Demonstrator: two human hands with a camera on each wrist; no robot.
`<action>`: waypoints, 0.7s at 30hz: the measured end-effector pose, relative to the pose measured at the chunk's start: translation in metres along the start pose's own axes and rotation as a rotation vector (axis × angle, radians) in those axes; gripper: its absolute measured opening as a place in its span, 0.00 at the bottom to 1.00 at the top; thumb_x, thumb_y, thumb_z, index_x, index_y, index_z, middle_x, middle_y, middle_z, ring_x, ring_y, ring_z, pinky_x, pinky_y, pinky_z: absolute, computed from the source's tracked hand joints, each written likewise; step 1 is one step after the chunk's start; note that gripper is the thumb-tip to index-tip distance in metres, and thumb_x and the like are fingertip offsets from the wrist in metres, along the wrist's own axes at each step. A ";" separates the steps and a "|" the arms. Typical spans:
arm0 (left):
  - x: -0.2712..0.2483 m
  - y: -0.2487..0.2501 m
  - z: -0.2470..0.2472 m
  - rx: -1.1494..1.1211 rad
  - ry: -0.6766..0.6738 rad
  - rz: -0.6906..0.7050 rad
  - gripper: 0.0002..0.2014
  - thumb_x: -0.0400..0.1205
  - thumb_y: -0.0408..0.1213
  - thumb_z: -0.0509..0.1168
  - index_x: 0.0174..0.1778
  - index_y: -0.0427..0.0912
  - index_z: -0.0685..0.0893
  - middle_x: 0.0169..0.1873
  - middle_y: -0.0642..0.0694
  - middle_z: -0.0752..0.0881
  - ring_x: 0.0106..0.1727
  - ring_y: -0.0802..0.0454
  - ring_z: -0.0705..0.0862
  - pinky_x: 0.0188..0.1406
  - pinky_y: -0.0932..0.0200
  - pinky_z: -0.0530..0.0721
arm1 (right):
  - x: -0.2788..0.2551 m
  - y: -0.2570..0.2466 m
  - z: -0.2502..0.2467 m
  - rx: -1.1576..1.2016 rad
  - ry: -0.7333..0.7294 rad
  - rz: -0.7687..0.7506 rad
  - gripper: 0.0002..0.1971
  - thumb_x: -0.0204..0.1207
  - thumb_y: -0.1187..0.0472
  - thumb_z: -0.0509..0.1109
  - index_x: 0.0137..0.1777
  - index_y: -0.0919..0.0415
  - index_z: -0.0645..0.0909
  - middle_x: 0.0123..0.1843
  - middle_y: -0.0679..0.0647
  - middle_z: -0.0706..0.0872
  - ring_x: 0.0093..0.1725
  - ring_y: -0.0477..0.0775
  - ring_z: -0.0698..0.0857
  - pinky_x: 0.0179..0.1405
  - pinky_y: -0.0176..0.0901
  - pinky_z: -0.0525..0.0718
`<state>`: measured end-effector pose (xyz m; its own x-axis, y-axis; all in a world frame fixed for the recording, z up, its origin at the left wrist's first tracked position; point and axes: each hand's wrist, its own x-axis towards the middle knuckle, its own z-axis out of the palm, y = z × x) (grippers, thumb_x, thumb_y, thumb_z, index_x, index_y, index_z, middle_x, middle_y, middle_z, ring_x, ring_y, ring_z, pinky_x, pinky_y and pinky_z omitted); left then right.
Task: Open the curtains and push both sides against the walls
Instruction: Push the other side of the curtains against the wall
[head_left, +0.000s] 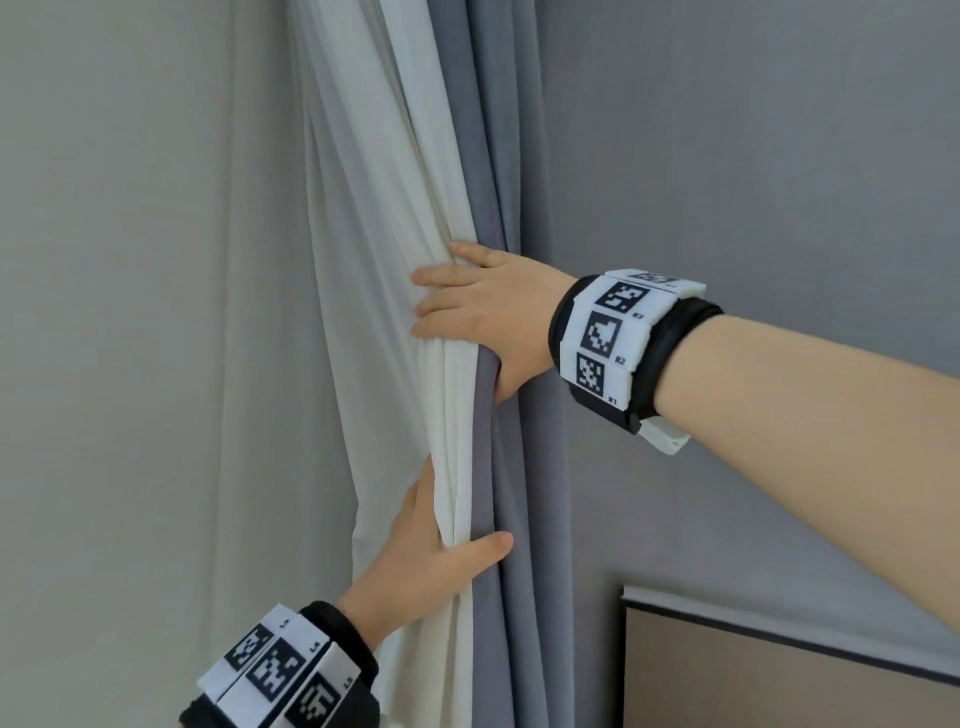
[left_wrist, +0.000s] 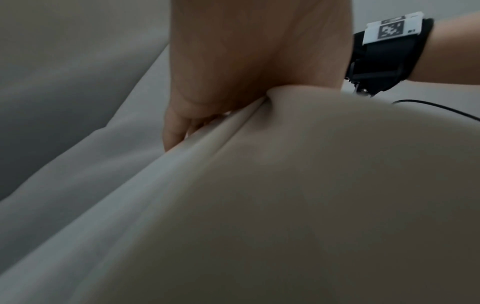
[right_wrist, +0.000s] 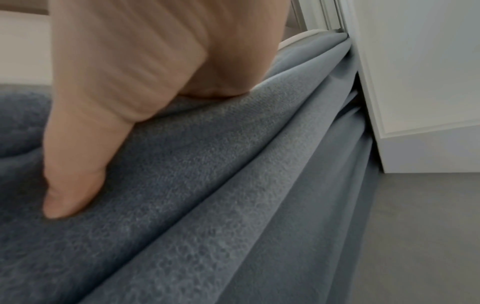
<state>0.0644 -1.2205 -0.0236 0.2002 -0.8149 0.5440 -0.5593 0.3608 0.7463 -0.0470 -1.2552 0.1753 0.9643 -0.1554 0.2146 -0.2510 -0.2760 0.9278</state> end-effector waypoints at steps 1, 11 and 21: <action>0.006 -0.002 0.007 0.004 0.017 -0.007 0.32 0.59 0.59 0.72 0.53 0.85 0.62 0.64 0.61 0.75 0.66 0.60 0.76 0.69 0.47 0.77 | 0.000 0.002 0.006 -0.008 0.002 -0.009 0.49 0.62 0.36 0.72 0.80 0.52 0.57 0.80 0.49 0.66 0.84 0.53 0.47 0.79 0.59 0.38; 0.040 0.004 0.056 0.038 -0.021 -0.047 0.27 0.65 0.52 0.71 0.57 0.68 0.68 0.64 0.54 0.77 0.62 0.60 0.79 0.59 0.62 0.80 | -0.007 0.023 0.046 -0.124 0.033 -0.111 0.49 0.62 0.36 0.73 0.81 0.49 0.57 0.83 0.52 0.57 0.84 0.56 0.43 0.78 0.63 0.36; 0.092 -0.005 0.083 -0.001 -0.028 -0.040 0.29 0.73 0.44 0.73 0.68 0.61 0.69 0.62 0.56 0.80 0.61 0.61 0.82 0.59 0.62 0.83 | -0.020 0.056 0.114 0.018 0.024 -0.018 0.42 0.64 0.36 0.71 0.78 0.47 0.63 0.80 0.48 0.65 0.83 0.53 0.48 0.79 0.60 0.37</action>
<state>0.0187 -1.3345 -0.0088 0.1999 -0.8407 0.5033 -0.5502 0.3287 0.7676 -0.0905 -1.3755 0.1884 0.9704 -0.1271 0.2051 -0.2345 -0.2960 0.9260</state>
